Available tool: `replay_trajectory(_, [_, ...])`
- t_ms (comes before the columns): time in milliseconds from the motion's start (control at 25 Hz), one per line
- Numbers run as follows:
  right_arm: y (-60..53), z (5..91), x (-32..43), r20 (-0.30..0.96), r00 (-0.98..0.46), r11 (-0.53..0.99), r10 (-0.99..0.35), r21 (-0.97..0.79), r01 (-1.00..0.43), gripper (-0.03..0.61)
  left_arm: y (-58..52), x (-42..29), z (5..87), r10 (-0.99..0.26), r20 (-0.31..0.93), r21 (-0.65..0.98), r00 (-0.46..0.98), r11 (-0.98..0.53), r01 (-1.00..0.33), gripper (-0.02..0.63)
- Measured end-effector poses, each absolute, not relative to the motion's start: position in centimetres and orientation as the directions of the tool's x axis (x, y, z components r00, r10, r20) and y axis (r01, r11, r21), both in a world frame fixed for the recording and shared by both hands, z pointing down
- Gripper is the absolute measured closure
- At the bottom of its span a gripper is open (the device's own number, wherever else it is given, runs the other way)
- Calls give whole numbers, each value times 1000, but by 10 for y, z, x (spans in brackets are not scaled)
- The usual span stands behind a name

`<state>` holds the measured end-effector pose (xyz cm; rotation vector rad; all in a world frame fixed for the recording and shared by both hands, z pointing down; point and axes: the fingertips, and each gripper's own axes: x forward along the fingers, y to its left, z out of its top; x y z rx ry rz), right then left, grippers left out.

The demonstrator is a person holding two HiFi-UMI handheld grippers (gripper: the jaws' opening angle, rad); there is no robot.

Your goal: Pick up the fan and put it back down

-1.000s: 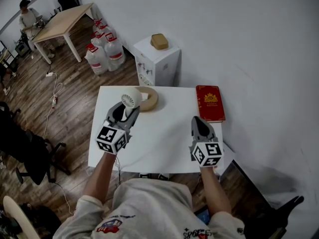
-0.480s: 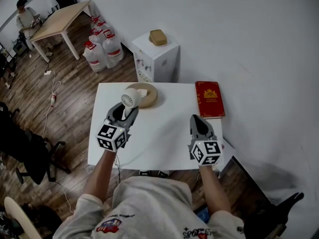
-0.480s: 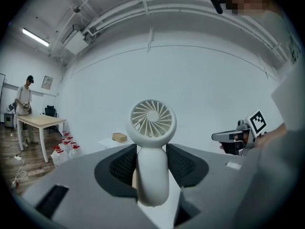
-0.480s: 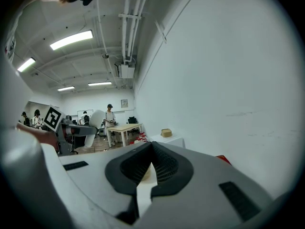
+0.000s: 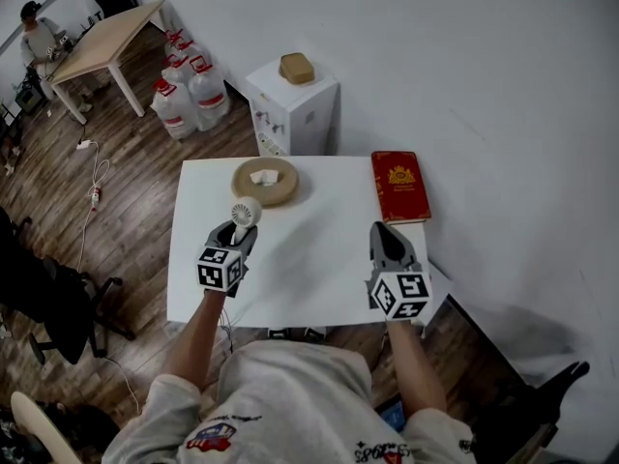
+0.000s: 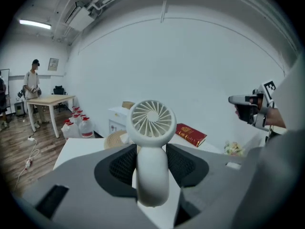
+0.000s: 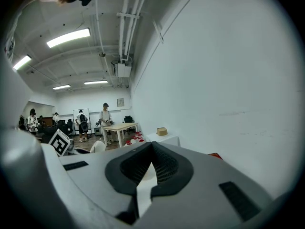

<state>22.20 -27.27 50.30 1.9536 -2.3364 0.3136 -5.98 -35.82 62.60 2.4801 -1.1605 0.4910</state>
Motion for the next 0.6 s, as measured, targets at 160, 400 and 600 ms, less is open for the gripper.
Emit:
replay_trajectory(160, [-269,508,230,203,-164,144,-965,-107,-984,588,-353,-78,683,-628,569,171,530,-540,-824,426])
replay_trajectory(400, [-258,507,245,210,-117,97,-971,-104,-990,588,-329,-97,762,-518,732,171,442,-489,-856,426])
replay_trajectory(600, [-254,512,253,223,-97,75,-970,-107,-991,588,-310,-120,815,-415,849,169,328,-374,-912,426])
